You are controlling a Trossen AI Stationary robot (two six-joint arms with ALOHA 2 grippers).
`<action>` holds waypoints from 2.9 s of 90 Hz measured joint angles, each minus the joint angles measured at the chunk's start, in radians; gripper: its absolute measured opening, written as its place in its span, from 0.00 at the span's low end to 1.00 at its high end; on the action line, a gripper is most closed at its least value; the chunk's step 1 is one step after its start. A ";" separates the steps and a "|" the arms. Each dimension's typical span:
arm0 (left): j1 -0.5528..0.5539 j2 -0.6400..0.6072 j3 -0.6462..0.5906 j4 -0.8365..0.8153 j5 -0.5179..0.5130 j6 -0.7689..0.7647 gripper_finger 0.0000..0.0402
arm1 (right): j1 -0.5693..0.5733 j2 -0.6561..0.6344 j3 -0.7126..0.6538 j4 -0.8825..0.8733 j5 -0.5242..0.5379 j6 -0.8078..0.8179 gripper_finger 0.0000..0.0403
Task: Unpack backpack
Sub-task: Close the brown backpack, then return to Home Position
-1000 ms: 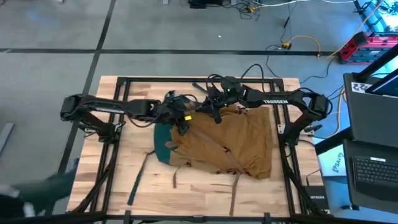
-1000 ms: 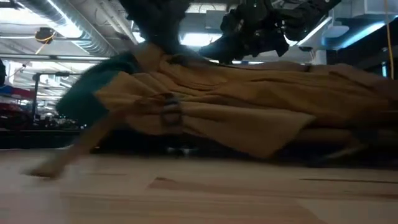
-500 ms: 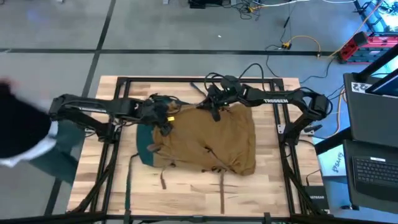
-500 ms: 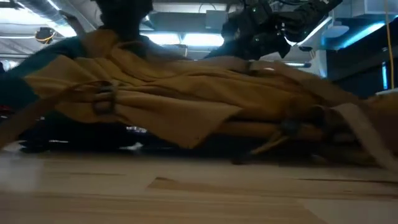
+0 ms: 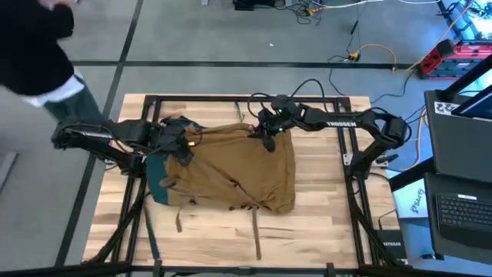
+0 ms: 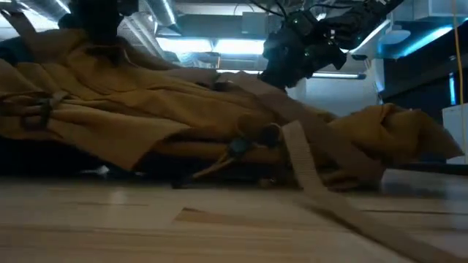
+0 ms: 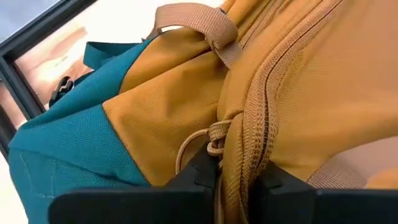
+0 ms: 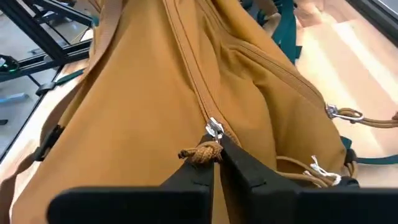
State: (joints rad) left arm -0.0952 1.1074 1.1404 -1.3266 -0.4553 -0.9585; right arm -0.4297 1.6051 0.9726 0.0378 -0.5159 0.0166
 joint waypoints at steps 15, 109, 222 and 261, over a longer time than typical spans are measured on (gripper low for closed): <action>0.001 0.001 -0.006 -0.033 -0.003 -0.018 0.04 | 0.001 0.000 -0.002 0.009 0.013 -0.001 0.00; 0.013 0.000 0.032 0.711 -0.047 0.680 0.36 | -0.025 -0.217 -0.004 0.340 -0.163 0.010 0.44; 0.150 -0.653 -0.521 1.203 0.276 0.922 0.00 | -0.243 -0.912 -0.537 0.565 0.052 0.354 0.00; 0.150 -0.671 -0.804 1.499 0.342 0.853 0.00 | 0.020 -0.723 -0.630 0.593 0.281 0.290 0.00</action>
State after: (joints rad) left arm 0.0551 0.4362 0.3367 0.1722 -0.1135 -0.1055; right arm -0.4096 0.8824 0.3424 0.6308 -0.2348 0.3063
